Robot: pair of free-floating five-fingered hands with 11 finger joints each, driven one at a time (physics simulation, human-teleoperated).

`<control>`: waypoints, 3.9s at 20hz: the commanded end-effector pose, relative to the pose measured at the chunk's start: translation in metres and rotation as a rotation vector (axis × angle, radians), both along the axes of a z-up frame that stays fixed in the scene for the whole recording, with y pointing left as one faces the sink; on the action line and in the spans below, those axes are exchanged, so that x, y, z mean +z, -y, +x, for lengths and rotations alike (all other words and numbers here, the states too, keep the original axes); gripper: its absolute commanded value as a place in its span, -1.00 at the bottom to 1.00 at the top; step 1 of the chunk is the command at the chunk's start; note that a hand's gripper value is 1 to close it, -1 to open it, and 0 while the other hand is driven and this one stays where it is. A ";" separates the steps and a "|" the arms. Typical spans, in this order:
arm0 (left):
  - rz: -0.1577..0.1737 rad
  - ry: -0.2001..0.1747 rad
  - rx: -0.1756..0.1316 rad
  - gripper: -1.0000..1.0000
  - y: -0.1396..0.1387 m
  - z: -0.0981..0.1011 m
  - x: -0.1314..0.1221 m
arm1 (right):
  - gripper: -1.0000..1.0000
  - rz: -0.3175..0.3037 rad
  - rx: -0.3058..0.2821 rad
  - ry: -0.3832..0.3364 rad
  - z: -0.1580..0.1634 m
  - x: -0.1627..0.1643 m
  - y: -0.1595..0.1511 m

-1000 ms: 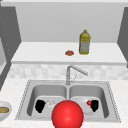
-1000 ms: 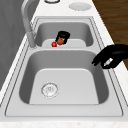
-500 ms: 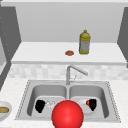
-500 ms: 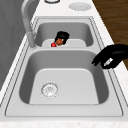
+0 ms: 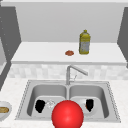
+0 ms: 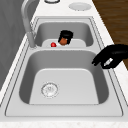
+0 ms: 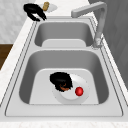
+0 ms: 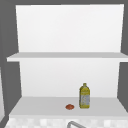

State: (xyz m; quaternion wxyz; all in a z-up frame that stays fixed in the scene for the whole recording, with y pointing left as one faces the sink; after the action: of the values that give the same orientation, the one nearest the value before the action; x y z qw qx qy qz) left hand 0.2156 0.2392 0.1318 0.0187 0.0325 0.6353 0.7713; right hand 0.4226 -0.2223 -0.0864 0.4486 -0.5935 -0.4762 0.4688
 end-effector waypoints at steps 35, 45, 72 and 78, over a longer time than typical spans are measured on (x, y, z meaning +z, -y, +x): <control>0.000 0.000 0.000 0.00 0.000 0.000 0.000 | -1.00 0.010 -0.054 -0.427 0.044 -0.016 -0.031; 0.000 0.000 0.000 0.00 0.000 0.000 0.000 | -1.00 0.010 -0.002 -0.357 0.039 0.017 -0.025; 0.000 0.000 0.000 0.00 0.000 0.000 0.000 | -1.00 0.050 0.175 -0.322 0.026 0.141 -0.015; 0.000 0.000 0.000 0.00 0.000 0.000 0.000 | -1.00 0.066 0.272 -0.289 0.031 0.166 -0.012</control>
State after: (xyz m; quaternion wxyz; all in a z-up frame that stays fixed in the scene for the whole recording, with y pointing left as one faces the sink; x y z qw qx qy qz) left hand 0.2156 0.2392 0.1318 0.0187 0.0325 0.6353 0.7713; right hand 0.4516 -0.2095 0.0672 0.4790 -0.4552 -0.4592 0.5937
